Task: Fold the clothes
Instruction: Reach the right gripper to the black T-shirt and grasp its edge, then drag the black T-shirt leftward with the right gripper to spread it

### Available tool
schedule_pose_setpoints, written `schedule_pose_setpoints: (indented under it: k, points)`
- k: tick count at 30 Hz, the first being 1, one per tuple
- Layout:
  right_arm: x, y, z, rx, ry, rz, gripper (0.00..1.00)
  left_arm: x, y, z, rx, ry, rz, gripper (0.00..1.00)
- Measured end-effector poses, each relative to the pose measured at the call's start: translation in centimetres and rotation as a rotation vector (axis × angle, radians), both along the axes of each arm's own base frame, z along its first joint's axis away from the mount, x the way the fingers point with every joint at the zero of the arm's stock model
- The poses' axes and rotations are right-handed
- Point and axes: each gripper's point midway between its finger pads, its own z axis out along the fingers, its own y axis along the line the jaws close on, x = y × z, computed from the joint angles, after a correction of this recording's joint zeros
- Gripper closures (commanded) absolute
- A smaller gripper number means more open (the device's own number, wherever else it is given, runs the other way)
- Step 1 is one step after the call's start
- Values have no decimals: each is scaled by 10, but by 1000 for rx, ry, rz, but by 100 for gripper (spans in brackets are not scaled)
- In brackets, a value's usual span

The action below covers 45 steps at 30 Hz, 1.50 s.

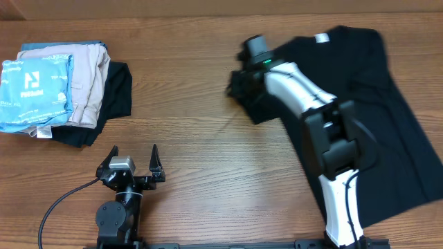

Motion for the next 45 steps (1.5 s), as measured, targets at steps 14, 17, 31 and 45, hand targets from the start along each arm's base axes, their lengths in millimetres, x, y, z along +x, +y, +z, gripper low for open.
schedule_pose_setpoints:
  k: [14, 17, 31, 45]
  points:
    - [-71, 124, 80, 35, -73, 316, 66, 0, 0, 0, 0, 0, 0, 0]
    - [-39, 111, 98, -2, -186, 259, 96, 0, 0, 0, 0, 0, 0, 0]
    - [35, 65, -2, -203, -250, 16, 96, 0, 0, 0, 0, 0, 0, 0]
    - [6, 91, -8, -119, -131, -55, 96, 0, 0, 0, 0, 0, 0, 0]
